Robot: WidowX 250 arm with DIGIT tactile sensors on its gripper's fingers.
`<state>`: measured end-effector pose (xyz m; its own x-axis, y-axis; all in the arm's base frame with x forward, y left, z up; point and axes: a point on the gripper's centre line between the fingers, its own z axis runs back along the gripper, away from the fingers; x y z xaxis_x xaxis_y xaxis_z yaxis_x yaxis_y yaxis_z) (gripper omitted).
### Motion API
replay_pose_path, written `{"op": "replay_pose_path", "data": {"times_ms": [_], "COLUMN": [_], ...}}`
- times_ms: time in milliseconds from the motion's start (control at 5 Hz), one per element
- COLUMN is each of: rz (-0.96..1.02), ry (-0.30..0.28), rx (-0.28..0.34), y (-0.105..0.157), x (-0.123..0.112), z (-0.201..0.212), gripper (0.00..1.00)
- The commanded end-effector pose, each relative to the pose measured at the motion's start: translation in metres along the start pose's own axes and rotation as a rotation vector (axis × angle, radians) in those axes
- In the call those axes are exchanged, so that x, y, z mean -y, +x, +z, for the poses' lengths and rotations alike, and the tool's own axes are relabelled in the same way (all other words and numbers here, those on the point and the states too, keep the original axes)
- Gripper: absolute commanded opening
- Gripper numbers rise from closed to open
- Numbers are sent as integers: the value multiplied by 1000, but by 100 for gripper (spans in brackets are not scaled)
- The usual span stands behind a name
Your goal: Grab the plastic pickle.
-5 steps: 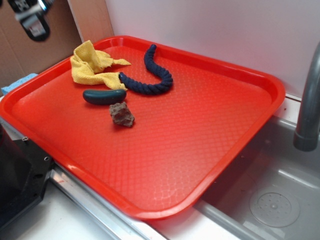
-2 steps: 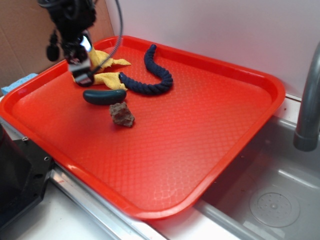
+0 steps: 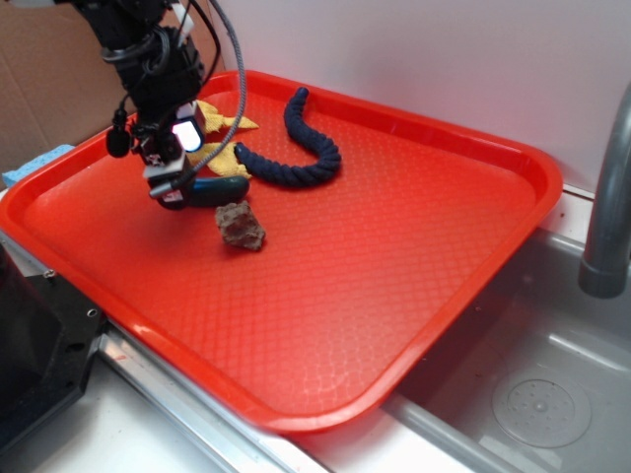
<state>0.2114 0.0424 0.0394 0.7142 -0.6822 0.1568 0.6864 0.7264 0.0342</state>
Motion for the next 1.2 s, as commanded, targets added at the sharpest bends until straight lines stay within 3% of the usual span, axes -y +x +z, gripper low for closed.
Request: {"op": "replay_pose_path", "data": {"times_ms": [0,200,400,600,800,1000], "rz": [-33,-57,-58,9,196,379], "ry": [-4,-7,-3,-2,43,74], "rx": [-7,-20,-45,-61,-106,-99], "y": [1,2,3,2,3,9], "x": [0,1,2,1,-6,-6], "z": [-11,-18,-24,-7,30,66], "gripper": [100,22,0,0,0,0]}}
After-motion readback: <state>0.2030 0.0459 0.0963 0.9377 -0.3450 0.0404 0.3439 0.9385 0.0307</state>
